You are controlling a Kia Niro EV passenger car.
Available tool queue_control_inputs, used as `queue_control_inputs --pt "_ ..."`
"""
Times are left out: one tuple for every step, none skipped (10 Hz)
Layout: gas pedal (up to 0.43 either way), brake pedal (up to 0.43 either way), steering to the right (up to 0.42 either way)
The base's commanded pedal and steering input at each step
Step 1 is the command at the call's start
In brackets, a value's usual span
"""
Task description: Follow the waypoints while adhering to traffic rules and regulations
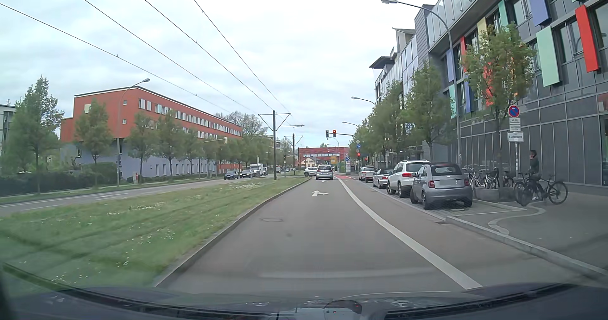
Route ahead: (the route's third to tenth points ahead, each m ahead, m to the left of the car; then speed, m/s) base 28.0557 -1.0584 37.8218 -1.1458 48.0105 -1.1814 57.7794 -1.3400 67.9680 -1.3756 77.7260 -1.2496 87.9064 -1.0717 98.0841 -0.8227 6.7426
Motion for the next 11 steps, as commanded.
queue_control_inputs --pt "0.059 0.000 0.006" --pt "0.059 0.000 0.005" --pt "0.059 0.000 0.005" --pt "0.059 0.000 0.005" --pt "0.047 0.000 0.005" --pt "0.039 0.000 0.005" --pt "0.028 0.000 0.004" --pt "0.028 0.000 0.005" --pt "0.020 0.000 0.005" --pt "0.008 0.000 0.004" --pt "0.008 0.000 0.005"
